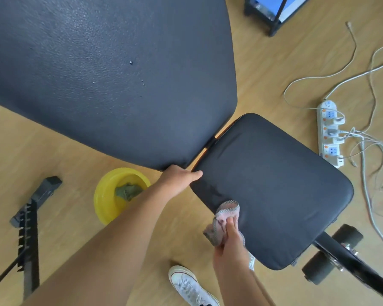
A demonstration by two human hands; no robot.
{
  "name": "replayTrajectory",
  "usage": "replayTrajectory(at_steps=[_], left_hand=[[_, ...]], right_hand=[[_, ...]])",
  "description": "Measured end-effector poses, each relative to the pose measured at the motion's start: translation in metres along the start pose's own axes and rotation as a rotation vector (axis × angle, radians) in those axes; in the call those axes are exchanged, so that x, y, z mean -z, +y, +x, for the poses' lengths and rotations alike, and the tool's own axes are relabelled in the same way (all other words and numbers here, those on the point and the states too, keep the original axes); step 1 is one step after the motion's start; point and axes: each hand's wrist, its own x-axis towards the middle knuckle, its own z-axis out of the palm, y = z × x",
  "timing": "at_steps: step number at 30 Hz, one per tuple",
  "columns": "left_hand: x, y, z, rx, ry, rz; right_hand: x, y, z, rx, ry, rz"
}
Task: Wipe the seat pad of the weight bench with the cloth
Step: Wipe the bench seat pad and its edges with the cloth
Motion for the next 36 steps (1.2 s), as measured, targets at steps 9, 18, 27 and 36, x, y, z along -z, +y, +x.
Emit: replayTrajectory(at_steps=[9, 18, 27, 36], left_hand=[[-0.011, 0.002, -0.003, -0.097, 0.085, 0.124], [-0.009, 0.003, -0.003, -0.084, 0.086, 0.125], [-0.009, -0.006, -0.005, -0.201, 0.084, 0.047], [-0.001, -0.115, -0.055, -0.303, 0.056, -0.253]], right_hand=[[-0.020, -0.107, -0.018, 1.212, -0.031, -0.774], [-0.094, -0.083, 0.019, 2.227, -0.848, -1.636], [-0.107, -0.109, 0.032, 1.992, -0.231, -1.261], [-0.030, -0.053, 0.012, 1.967, -0.682, -1.820]])
